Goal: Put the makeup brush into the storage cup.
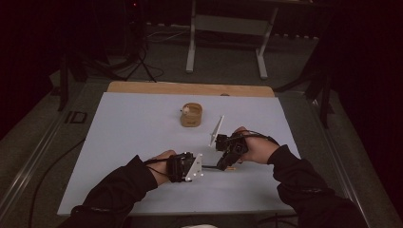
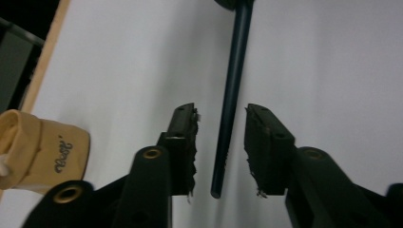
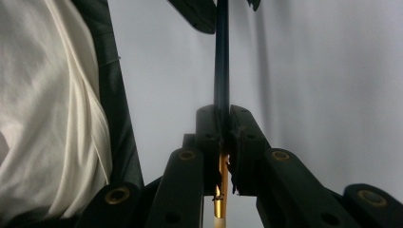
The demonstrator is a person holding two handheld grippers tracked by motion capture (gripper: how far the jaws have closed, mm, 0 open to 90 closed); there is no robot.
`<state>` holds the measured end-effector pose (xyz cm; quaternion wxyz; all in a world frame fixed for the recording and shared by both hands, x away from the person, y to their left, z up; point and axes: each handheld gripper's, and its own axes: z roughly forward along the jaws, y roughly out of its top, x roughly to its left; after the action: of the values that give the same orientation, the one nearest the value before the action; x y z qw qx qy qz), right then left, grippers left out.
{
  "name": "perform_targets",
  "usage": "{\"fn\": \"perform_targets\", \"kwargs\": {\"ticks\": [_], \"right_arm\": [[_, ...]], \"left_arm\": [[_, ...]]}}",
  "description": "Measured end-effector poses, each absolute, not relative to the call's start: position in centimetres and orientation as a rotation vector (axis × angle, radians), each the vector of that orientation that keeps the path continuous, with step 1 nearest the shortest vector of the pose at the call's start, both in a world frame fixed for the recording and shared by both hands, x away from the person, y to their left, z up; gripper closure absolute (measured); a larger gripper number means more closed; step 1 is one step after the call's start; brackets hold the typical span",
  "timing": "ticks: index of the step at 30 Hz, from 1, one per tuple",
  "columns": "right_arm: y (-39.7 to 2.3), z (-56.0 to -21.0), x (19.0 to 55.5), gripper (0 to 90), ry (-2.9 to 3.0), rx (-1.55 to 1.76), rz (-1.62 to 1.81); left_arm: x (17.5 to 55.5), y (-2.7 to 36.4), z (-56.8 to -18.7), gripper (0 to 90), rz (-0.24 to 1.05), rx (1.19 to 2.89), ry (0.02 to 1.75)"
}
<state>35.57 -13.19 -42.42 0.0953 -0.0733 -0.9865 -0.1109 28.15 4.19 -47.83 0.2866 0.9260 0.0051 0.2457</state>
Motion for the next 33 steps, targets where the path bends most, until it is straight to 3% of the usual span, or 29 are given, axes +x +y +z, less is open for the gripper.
{"fn": "perform_targets", "kwargs": {"ticks": [11,21,26,31,33], "right_arm": [[-13.15,-42.32,35.61,83.5,-2.914,-0.225,-0.321],[-13.32,-42.39,35.87,81.5,-2.911,-0.243,-0.358],[-13.27,-42.21,35.75,59.2,-2.963,-0.284,-0.371],[-13.51,-41.82,35.90,46.7,-2.968,-0.321,-0.422],[-13.61,-41.70,35.92,46.2,-2.977,-0.334,-0.443]], "left_arm": [[28.63,4.21,-48.18,81.2,0.636,2.521,0.011],[28.57,3.93,-48.39,85.8,0.643,2.572,-0.036],[28.88,3.90,-48.38,85.8,0.635,2.590,-0.039],[29.02,3.84,-48.46,86.1,0.596,2.615,0.003],[29.01,3.85,-48.50,86.2,0.588,2.619,0.007]]}}
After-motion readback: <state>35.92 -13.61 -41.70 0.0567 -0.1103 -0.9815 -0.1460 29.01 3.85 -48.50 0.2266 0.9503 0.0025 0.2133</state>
